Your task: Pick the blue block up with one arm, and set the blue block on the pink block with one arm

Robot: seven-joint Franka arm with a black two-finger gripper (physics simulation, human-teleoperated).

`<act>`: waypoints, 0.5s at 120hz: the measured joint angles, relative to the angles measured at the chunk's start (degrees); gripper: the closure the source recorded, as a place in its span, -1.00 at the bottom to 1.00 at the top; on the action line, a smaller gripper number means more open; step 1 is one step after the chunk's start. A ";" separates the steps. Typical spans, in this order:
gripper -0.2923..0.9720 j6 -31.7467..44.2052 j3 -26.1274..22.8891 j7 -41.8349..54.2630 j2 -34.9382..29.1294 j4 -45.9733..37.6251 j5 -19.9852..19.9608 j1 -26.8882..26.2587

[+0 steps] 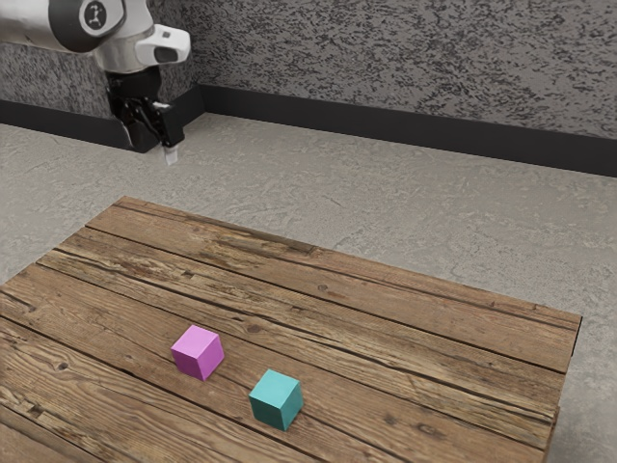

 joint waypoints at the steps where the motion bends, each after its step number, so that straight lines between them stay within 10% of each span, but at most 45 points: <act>1: -0.54 0.15 0.00 -0.03 -0.02 0.00 0.01 -0.03; 24: -0.54 0.06 -0.41 -0.61 -2.30 -2.56 0.11 -0.53; 60: -0.54 9.92 -13.66 13.72 -13.50 -32.48 -2.47 0.77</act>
